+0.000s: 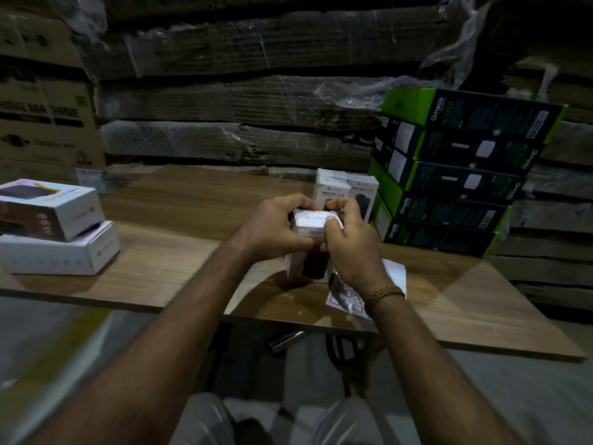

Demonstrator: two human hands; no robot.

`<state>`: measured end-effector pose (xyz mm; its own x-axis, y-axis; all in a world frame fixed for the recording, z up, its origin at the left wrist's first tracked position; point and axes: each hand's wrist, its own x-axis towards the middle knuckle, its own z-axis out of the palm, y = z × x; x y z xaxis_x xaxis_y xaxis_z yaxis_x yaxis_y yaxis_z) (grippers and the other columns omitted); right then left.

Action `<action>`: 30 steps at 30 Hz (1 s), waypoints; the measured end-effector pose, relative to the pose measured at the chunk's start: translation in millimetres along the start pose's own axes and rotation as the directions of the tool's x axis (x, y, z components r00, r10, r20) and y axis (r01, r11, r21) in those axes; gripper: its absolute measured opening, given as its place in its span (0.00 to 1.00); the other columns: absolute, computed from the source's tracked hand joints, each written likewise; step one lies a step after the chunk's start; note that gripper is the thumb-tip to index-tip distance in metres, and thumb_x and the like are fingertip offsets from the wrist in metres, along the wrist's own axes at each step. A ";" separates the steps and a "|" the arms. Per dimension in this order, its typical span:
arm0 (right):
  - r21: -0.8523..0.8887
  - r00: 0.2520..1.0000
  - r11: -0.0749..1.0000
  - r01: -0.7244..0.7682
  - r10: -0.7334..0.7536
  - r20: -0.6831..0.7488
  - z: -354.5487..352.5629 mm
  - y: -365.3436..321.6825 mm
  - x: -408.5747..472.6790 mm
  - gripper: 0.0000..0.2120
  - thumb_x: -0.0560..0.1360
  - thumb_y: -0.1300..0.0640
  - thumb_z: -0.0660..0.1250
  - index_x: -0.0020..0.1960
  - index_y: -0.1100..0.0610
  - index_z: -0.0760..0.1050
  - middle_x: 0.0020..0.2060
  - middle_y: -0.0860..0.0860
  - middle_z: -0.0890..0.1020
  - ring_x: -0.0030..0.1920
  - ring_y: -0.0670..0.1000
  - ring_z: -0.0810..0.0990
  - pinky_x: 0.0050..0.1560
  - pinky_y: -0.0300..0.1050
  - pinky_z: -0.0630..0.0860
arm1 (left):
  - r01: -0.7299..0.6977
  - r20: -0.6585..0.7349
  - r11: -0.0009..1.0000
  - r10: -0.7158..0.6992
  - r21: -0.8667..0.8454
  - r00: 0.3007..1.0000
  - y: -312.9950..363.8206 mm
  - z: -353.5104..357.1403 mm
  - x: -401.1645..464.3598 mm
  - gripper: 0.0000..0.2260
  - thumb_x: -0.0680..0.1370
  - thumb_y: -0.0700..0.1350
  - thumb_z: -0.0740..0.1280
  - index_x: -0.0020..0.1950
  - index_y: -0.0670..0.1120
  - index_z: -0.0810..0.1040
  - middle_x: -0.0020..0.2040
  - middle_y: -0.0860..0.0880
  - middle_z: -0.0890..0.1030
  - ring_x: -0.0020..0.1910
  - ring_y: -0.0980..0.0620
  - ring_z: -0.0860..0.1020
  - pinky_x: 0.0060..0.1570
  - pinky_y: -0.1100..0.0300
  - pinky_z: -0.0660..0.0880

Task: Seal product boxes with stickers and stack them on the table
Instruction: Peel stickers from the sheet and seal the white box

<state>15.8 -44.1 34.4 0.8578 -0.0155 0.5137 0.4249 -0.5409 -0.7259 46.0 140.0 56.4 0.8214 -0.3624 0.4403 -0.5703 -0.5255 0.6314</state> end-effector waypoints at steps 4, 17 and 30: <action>0.015 1.000 1.000 0.004 -0.004 -0.007 1.8 2.3 -0.3 0.13 0.87 0.54 0.57 0.71 0.51 0.66 0.59 0.55 0.81 0.53 0.49 0.84 0.48 0.52 0.86 | 0.052 0.046 0.999 -0.051 -0.010 0.998 1.3 -1.9 4.2 0.28 0.71 0.50 0.83 0.68 0.48 0.79 0.58 0.52 0.82 0.54 0.55 0.83 0.51 0.55 0.84; 0.190 0.997 0.979 -0.078 0.079 0.003 11.5 14.4 -12.7 0.20 0.87 0.42 0.56 0.75 0.49 0.63 0.61 0.51 0.80 0.54 0.42 0.83 0.47 0.37 0.83 | 0.185 -0.050 0.960 -0.200 -0.210 0.979 -10.1 21.2 -17.9 0.30 0.71 0.56 0.83 0.68 0.54 0.74 0.62 0.55 0.82 0.60 0.55 0.82 0.52 0.54 0.86; -0.113 0.978 0.992 0.060 -0.081 -0.190 27.3 23.8 -27.6 0.30 0.77 0.31 0.65 0.73 0.46 0.68 0.60 0.46 0.78 0.58 0.47 0.79 0.52 0.54 0.84 | 0.231 -0.410 0.968 -0.252 -0.099 0.877 -11.0 63.8 -37.4 0.34 0.73 0.60 0.80 0.68 0.54 0.61 0.68 0.49 0.79 0.62 0.50 0.81 0.49 0.48 0.86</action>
<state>10.1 -33.6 -9.6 0.7497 -0.1313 0.6487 0.4403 -0.6328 -0.6370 21.7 110.2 -7.8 0.8624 0.1304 0.4891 -0.3622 -0.5158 0.7763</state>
